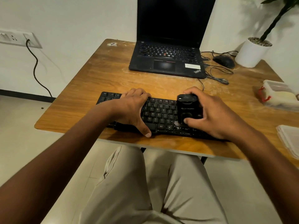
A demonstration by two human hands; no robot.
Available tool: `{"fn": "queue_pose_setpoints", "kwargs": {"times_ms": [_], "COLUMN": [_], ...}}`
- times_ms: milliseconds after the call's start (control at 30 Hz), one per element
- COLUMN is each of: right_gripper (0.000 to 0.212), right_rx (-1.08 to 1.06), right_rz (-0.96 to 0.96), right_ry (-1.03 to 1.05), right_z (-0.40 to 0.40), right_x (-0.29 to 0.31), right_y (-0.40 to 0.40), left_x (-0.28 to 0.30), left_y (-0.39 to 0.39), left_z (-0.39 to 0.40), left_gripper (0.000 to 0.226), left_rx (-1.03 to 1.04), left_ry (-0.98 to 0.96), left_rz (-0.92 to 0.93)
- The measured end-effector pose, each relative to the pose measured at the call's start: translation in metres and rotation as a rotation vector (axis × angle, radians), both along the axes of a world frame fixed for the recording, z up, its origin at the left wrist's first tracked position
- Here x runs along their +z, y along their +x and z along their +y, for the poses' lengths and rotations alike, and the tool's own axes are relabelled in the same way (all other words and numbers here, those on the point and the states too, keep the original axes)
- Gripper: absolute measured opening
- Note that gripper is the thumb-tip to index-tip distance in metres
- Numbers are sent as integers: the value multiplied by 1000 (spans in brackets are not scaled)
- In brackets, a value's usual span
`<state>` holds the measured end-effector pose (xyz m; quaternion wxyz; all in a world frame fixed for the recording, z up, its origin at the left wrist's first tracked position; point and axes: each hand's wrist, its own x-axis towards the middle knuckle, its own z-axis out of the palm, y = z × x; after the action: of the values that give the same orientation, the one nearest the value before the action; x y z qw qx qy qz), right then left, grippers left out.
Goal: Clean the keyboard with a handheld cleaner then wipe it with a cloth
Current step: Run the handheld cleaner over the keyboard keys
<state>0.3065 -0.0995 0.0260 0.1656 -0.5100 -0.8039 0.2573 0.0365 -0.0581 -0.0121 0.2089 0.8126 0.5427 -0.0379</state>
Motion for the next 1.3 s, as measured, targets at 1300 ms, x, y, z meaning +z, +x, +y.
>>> {"fn": "queue_pose_setpoints", "kwargs": {"times_ms": [1300], "right_gripper": [61], "right_rx": [-37], "right_rz": [274], "right_ry": [25], "right_z": [-17], "right_x": [0], "right_y": [-30], "left_x": [-2], "left_y": [0], "left_z": [-1], "left_gripper": [141], "left_rx": [1], "left_ry": [7], "left_rz": [7]}}
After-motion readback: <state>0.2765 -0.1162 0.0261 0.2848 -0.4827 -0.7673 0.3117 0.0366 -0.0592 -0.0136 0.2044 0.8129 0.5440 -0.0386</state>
